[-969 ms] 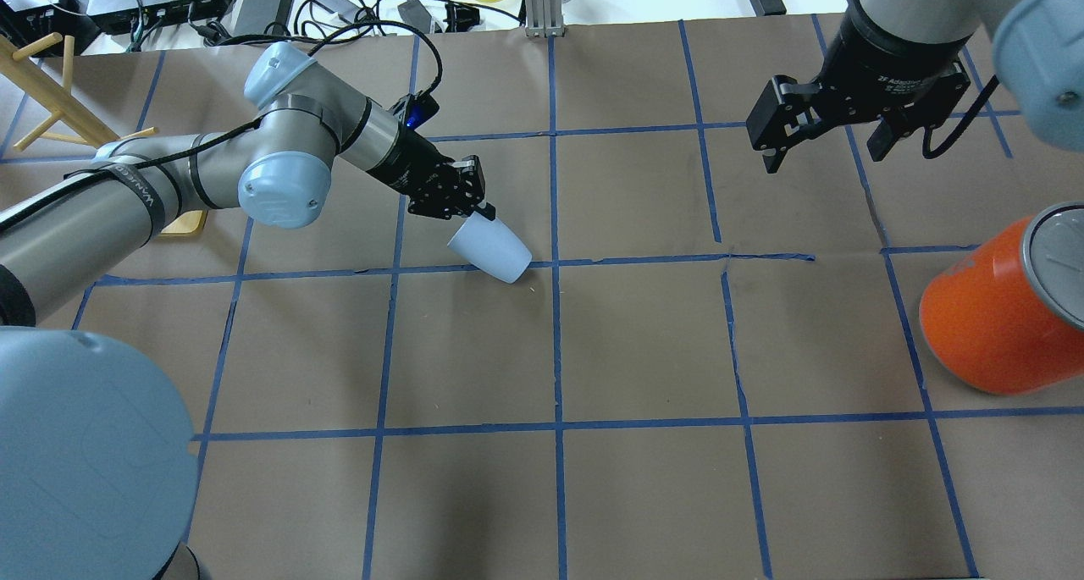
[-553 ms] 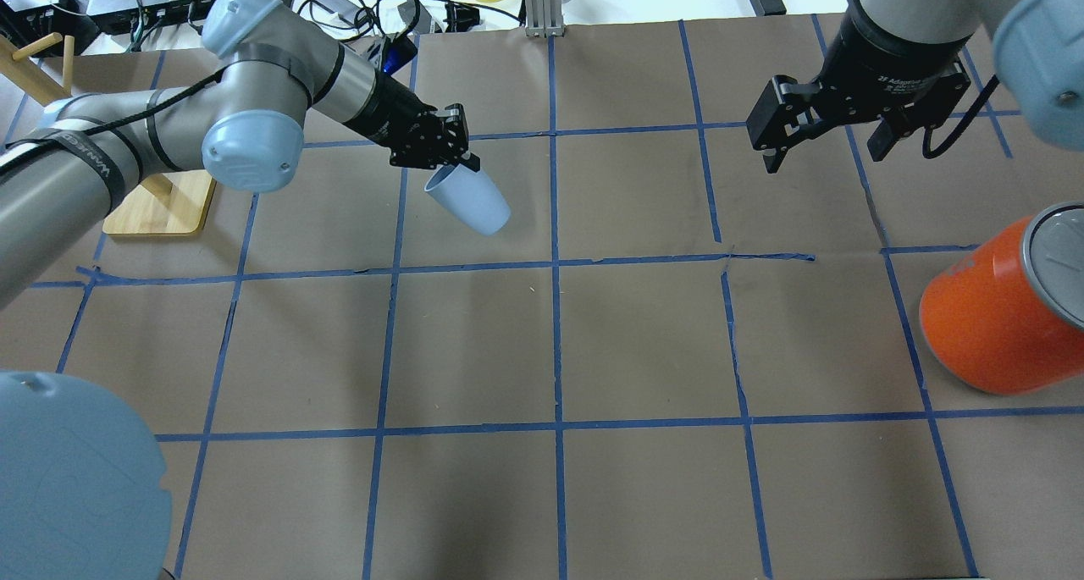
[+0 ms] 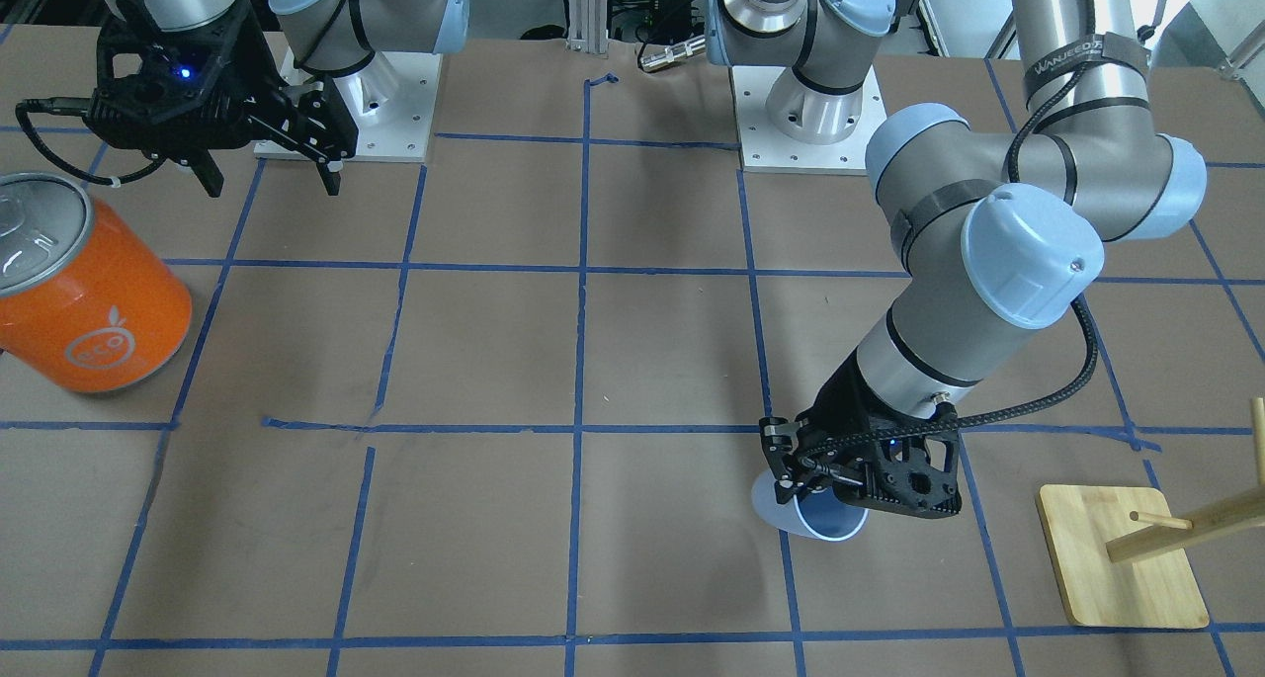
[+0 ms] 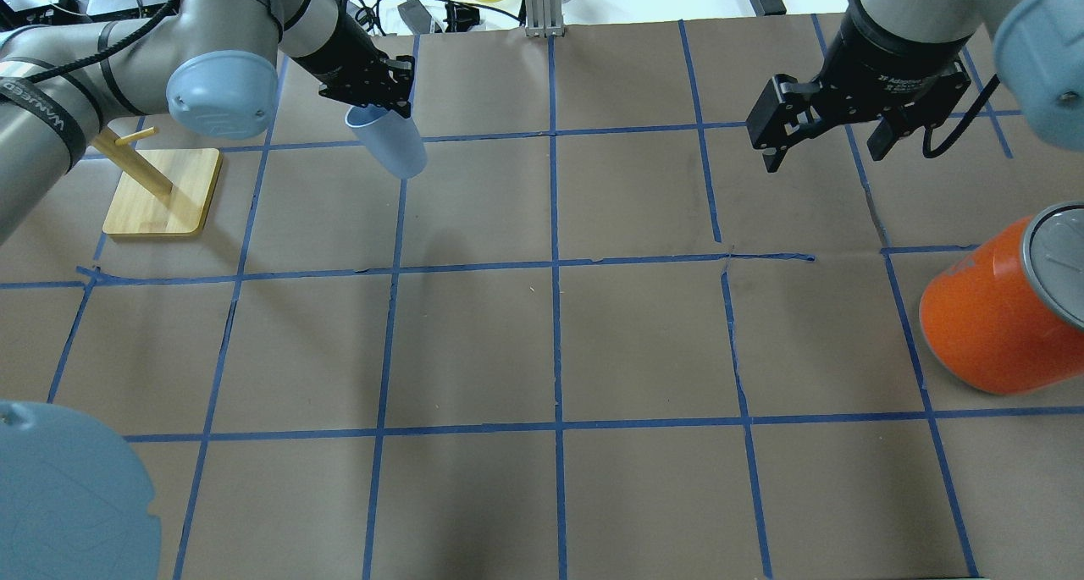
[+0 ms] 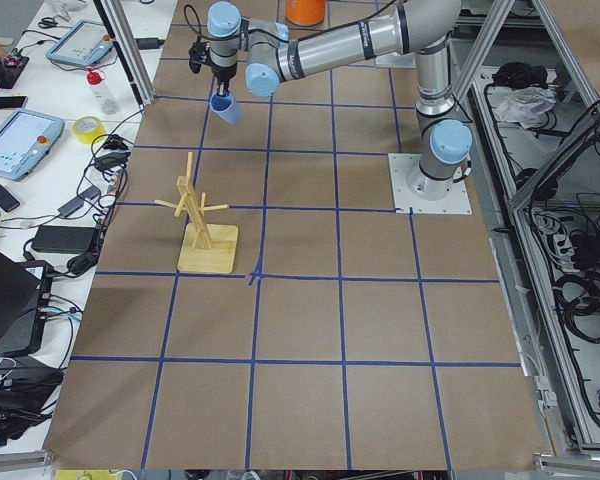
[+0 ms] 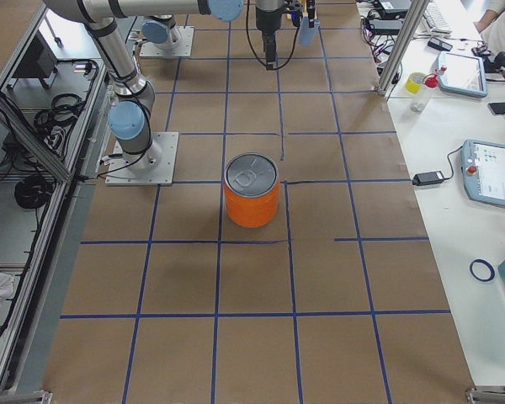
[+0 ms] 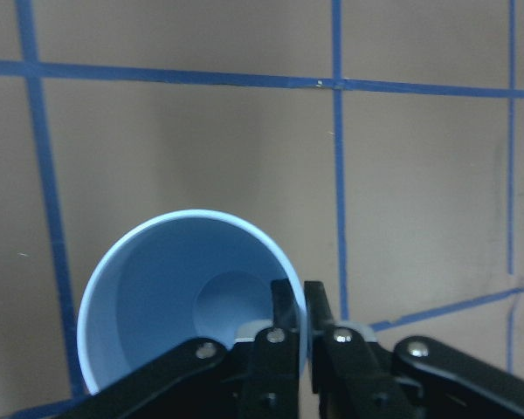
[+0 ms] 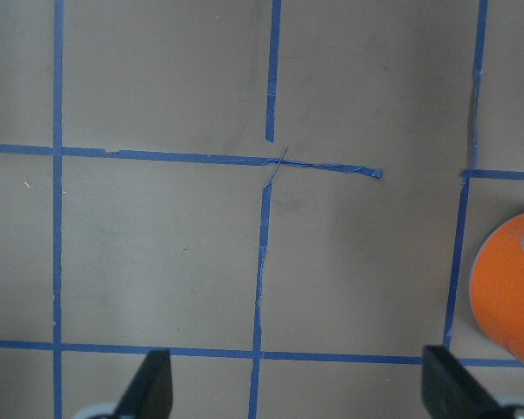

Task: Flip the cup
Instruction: 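Lift and rotate the cup upright with the left gripper, moving it farther away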

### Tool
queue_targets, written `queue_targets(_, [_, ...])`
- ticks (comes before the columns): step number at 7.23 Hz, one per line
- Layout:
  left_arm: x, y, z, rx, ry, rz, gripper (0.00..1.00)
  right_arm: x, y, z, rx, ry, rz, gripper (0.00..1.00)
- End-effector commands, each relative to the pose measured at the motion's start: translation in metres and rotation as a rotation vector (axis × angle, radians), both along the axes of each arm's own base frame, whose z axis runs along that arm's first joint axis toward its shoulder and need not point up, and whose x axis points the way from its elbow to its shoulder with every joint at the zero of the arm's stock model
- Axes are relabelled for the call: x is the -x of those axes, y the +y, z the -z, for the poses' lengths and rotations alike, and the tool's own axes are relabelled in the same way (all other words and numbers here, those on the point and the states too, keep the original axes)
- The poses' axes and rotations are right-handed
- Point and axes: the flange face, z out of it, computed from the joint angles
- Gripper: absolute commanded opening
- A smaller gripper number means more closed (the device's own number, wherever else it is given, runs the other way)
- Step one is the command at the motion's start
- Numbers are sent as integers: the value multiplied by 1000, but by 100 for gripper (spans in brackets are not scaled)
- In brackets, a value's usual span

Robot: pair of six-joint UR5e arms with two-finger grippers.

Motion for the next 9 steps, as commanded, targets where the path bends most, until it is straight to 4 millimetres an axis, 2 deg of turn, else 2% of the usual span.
queue_targets(1, [-23, -17, 24, 41, -218, 127, 0, 0, 0, 0, 0, 0, 0, 100])
queue_targets(2, [-39, -23, 40, 32, -279, 141, 0, 0, 0, 1, 0, 0, 0, 100])
queue_targets(3, [-73, -32, 51, 71, -304, 96, 0, 1, 0, 0, 3, 0, 0, 100])
queue_targets(4, [-80, -35, 65, 69, -302, 84, 0, 1, -1, 0, 3, 0, 2, 100])
queue_targets(6, [-84, -26, 82, 69, -294, 65, 0, 1, -1, 0, 5, 0, -3, 100])
queue_targets(7, [-82, -15, 86, 68, -294, 69, 0, 1, -1, 0, 5, 0, -2, 100])
queue_targets(9, [-82, -11, 87, 75, -292, 68, 0, 1, -1, -1, 8, 0, -3, 100])
